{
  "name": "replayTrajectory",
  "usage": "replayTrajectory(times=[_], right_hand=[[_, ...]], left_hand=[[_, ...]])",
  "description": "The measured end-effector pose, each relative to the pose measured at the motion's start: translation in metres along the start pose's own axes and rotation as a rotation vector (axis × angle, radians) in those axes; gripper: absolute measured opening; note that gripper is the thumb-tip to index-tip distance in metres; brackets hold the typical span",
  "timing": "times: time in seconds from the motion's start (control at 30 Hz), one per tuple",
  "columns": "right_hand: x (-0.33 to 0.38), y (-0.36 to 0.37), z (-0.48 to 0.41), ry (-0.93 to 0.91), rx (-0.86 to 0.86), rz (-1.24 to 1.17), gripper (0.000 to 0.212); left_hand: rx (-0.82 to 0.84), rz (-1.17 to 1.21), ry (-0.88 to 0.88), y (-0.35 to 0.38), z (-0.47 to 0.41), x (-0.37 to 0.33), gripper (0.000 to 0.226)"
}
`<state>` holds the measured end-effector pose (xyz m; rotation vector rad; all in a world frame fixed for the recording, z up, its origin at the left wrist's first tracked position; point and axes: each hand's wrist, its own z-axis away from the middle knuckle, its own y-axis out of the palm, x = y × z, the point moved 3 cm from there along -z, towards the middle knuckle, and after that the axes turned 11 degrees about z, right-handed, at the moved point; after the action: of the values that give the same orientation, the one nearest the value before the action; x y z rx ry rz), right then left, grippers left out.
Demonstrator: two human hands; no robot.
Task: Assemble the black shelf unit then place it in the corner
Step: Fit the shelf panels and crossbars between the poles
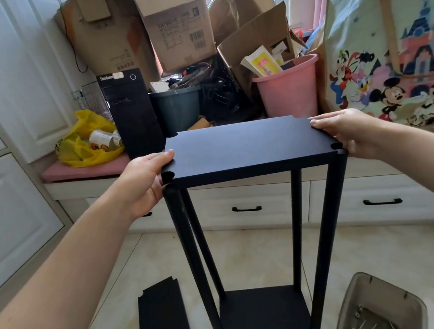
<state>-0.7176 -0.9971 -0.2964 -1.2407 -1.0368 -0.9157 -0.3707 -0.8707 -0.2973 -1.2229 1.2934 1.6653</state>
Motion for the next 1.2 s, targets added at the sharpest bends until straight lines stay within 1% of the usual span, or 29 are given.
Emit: replayTrajectory(times=[0.1,0.2,0.27,0.37,0.43,0.53,0.77,0.97,1.1,1.2], right_hand=[[0.001,-0.002,0.002,0.003,-0.007,-0.001,0.009],[0.002,-0.002,0.004,-0.003,-0.010,0.046,0.011],[0.003,0.000,0.004,-0.010,-0.009,0.067,0.011],[0.003,0.002,0.006,-0.012,-0.002,0.073,0.008],[0.000,0.003,0.007,0.006,-0.003,0.123,0.005],[-0.006,0.006,0.008,0.037,-0.017,0.171,0.007],[-0.011,0.010,0.011,0.037,0.004,0.063,0.010],[-0.021,0.015,0.010,0.095,0.040,0.031,0.017],[-0.028,0.017,0.007,0.150,0.041,-0.084,0.011],[-0.033,0.020,0.006,0.188,0.047,-0.167,0.013]], left_hand=[[0.027,-0.023,-0.002,-0.003,-0.001,0.000,0.019],[0.055,-0.098,-0.046,-0.007,0.001,0.005,0.030],[0.050,-0.101,-0.060,-0.011,0.002,0.010,0.034],[0.030,-0.085,-0.048,-0.016,0.002,0.012,0.034],[0.010,-0.091,-0.079,-0.019,0.002,0.017,0.030],[-0.030,-0.126,-0.134,-0.023,0.003,0.032,0.028],[-0.073,-0.018,-0.152,-0.026,0.000,0.049,0.025],[-0.143,0.089,-0.144,-0.020,0.000,0.056,0.022],[-0.207,0.094,-0.131,-0.021,-0.005,0.059,0.024],[-0.219,0.110,-0.140,-0.020,-0.010,0.062,0.022]])
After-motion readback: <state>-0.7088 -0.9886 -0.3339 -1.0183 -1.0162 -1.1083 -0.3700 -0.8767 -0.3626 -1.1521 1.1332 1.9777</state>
